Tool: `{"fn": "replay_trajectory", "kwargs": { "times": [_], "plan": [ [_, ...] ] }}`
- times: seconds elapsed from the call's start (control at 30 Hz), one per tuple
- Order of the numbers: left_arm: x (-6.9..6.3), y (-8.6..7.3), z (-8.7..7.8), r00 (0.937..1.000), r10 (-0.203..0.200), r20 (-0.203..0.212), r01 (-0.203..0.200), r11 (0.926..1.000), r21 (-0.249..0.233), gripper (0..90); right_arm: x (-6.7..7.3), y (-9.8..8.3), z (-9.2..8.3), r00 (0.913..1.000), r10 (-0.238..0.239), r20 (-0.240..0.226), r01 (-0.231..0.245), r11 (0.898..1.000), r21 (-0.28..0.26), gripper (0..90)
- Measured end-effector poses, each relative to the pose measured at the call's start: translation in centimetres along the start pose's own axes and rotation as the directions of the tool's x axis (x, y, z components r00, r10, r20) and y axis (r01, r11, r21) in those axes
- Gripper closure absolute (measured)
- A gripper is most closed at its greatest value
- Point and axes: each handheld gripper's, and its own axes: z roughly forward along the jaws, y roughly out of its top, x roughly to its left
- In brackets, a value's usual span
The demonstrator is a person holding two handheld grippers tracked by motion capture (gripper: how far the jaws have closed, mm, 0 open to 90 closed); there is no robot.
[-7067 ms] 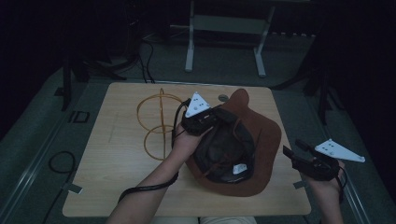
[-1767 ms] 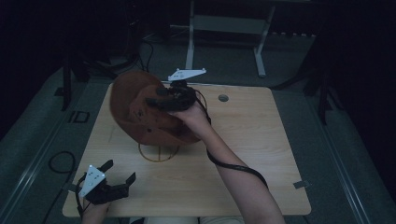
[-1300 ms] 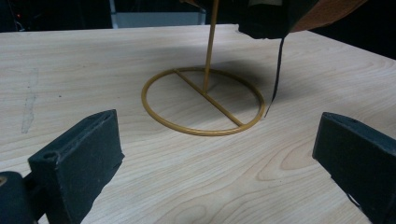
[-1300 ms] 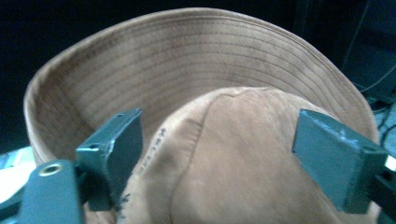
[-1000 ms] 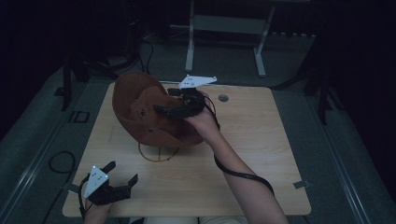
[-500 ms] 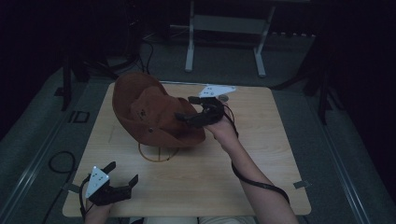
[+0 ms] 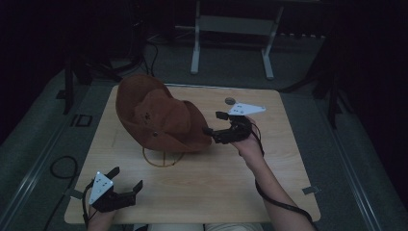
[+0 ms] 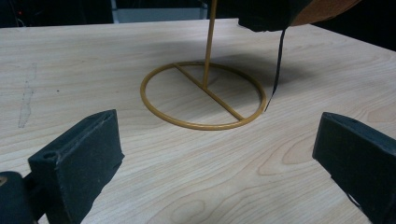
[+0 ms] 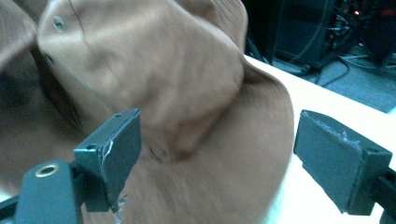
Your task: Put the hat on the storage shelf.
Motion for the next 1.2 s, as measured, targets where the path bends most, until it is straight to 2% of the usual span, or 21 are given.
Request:
{"fn": "replay_trajectory", "kwargs": {
  "times": [0.37, 0.53, 0.83, 1.0, 1.13, 1.2],
  "plan": [
    [0.0, 0.0, 0.1, 0.9999, 0.006, -0.009, -0.006, 1.0000, 0.007, 1.7, -1.4, -4.3, -3.3, 0.9981, 0.017, 0.059, -0.019, 1.000, 0.022, 14.8],
    [0.0, 0.0, 0.2, 1.0000, 0.007, -0.007, -0.007, 0.9999, 0.011, 1.7, -1.5, -6.5, -4.0, 0.9970, 0.016, 0.076, -0.019, 0.999, 0.047, 14.8],
    [0.1, -0.1, 0.4, 1.0000, -0.004, -0.003, 0.004, 0.9998, 0.021, 1.7, -1.7, -10.7, -4.3, 0.9960, 0.044, 0.078, -0.052, 0.992, 0.111, 15.0],
    [0.1, -0.1, 0.4, 1.0000, -0.001, -0.008, 0.001, 0.9997, 0.025, 1.7, -1.7, -12.5, -4.9, 0.9945, 0.064, 0.082, -0.074, 0.990, 0.121, 15.0],
    [0.1, -0.1, 0.3, 1.0000, -0.002, -0.007, 0.002, 0.9997, 0.025, 1.7, -1.9, -14.2, -5.7, 0.9898, 0.053, 0.133, -0.070, 0.989, 0.128, 15.0],
    [0.1, -0.1, 0.3, 1.0000, -0.001, -0.007, 0.001, 0.9996, 0.027, 1.7, -2.1, -15.1, -6.2, 0.9879, 0.075, 0.136, -0.093, 0.987, 0.128, 15.0]
  ]
}}
